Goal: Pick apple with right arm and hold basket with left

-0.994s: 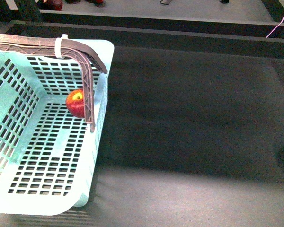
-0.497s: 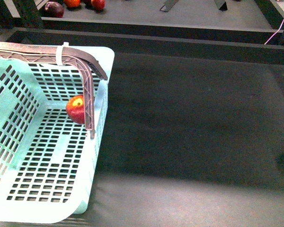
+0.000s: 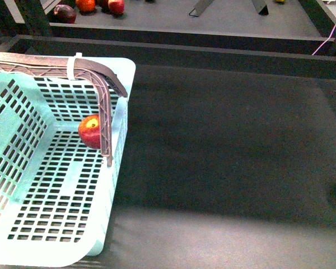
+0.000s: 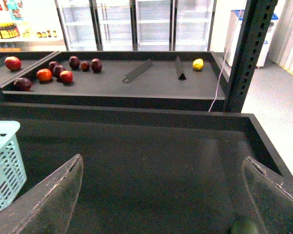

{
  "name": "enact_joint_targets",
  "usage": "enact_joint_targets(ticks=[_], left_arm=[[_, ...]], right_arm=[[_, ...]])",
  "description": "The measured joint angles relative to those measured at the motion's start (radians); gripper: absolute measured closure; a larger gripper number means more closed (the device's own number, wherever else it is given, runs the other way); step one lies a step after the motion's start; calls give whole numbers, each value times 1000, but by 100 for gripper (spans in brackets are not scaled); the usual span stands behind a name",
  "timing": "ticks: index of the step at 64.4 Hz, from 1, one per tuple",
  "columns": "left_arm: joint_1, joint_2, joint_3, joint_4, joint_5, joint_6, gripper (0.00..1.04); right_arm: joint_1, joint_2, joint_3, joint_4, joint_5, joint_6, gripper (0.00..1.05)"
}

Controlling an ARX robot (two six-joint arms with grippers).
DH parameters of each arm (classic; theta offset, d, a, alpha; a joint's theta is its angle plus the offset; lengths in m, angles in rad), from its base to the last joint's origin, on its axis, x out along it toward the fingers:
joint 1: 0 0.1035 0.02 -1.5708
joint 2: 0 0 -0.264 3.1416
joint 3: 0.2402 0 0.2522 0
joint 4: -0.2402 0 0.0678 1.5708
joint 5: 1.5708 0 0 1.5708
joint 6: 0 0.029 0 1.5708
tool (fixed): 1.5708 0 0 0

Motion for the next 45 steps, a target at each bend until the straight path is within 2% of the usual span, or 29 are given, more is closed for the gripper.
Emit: enact_joint_targets(ticks=[28, 35, 45], left_arm=[[0, -147, 0, -146, 0, 0, 101], [0, -285, 0, -311, 0, 0, 101], [0, -318, 0, -323, 0, 0, 101]], right_arm=[[0, 0, 0, 0, 0, 0, 9], [0, 0, 0, 0, 0, 0, 9], [0, 0, 0, 0, 0, 0, 9]])
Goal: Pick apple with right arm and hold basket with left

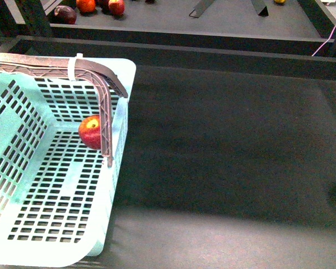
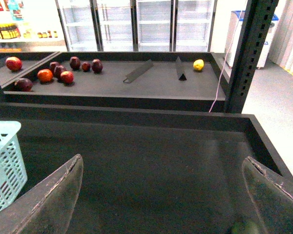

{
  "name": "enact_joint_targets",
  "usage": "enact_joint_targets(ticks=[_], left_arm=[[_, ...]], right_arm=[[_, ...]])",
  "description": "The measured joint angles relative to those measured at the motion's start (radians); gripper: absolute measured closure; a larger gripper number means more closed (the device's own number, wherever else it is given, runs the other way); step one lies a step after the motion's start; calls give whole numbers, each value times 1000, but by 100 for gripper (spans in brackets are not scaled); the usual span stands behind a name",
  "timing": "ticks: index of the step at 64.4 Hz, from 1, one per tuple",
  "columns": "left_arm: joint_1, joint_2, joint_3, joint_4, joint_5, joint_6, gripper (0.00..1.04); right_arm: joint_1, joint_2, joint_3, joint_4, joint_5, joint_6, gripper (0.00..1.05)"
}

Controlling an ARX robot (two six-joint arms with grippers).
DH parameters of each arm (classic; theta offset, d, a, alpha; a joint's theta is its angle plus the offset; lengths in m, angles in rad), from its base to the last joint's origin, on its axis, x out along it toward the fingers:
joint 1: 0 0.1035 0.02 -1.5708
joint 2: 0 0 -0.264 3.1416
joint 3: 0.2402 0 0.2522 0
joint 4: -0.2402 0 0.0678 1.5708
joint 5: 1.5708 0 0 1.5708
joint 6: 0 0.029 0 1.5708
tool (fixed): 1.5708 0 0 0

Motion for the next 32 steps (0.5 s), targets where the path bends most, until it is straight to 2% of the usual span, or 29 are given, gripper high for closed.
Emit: enact_joint_targets(ticks=[32], left_arm=[[0, 0, 0, 0, 0, 0, 101]], right_arm=[[0, 0, 0, 0, 0, 0, 9]])
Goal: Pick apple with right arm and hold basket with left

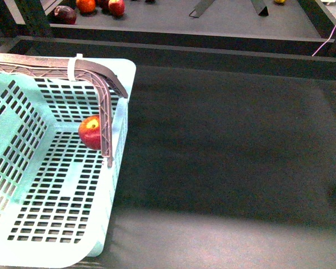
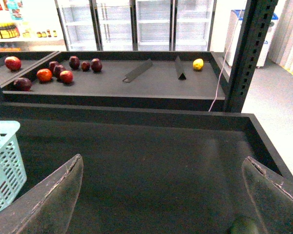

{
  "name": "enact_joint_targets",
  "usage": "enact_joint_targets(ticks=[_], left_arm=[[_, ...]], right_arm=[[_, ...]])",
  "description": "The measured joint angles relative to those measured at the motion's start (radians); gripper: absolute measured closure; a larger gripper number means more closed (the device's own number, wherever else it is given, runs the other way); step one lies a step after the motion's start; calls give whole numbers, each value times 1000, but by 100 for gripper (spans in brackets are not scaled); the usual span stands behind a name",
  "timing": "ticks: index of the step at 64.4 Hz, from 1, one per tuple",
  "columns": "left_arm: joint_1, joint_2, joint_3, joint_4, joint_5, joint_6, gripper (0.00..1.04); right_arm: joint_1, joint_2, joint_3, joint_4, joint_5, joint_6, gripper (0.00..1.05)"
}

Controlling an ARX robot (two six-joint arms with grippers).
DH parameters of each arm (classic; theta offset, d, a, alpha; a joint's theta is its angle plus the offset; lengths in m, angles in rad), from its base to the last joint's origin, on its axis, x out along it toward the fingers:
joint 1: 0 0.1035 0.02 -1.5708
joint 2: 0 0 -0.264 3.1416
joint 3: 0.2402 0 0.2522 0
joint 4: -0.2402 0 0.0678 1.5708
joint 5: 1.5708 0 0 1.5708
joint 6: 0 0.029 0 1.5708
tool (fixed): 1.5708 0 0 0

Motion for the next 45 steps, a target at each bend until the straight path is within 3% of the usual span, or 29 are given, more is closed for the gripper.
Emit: enact_joint_targets(ticks=[3, 11, 18, 29, 31, 45], left_arm=[[0, 0, 0, 0, 0, 0, 98], [0, 0, 0, 0, 0, 0, 73], [0, 0, 0, 0, 0, 0, 45], [0, 0, 0, 0, 0, 0, 10], [0, 0, 0, 0, 0, 0, 6], [0, 0, 0, 0, 0, 2, 7]], right_arm=[[0, 0, 0, 0, 0, 0, 9], [0, 0, 0, 0, 0, 0, 9], [0, 0, 0, 0, 0, 0, 9], [0, 0, 0, 0, 0, 0, 9], [0, 0, 0, 0, 0, 0, 9], [0, 0, 0, 0, 0, 0, 9]])
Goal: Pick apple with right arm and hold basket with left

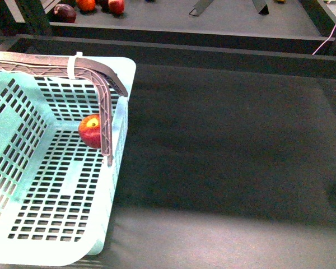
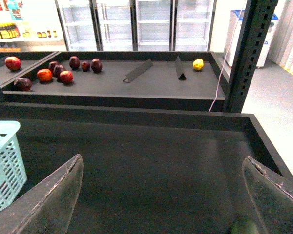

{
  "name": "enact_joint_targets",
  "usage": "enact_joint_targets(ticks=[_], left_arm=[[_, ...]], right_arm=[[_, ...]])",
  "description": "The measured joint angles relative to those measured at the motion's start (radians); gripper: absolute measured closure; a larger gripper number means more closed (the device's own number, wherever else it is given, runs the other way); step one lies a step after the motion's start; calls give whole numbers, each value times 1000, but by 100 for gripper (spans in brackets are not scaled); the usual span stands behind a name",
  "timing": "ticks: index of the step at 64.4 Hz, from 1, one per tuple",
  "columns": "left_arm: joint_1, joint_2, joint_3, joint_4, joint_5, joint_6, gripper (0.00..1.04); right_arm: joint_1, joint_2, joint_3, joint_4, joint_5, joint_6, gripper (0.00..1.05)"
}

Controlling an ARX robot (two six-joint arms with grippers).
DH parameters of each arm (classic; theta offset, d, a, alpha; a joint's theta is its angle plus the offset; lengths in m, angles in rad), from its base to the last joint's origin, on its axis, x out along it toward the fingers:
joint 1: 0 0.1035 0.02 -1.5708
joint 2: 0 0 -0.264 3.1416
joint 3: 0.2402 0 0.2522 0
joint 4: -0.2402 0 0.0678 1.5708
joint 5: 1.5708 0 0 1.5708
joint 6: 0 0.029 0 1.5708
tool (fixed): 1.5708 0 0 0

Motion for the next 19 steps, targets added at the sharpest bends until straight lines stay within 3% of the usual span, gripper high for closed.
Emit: enact_joint_targets(ticks=[19], left_arm=[[0, 0, 0, 0, 0, 0, 7]], right_arm=[[0, 0, 0, 0, 0, 0, 9]])
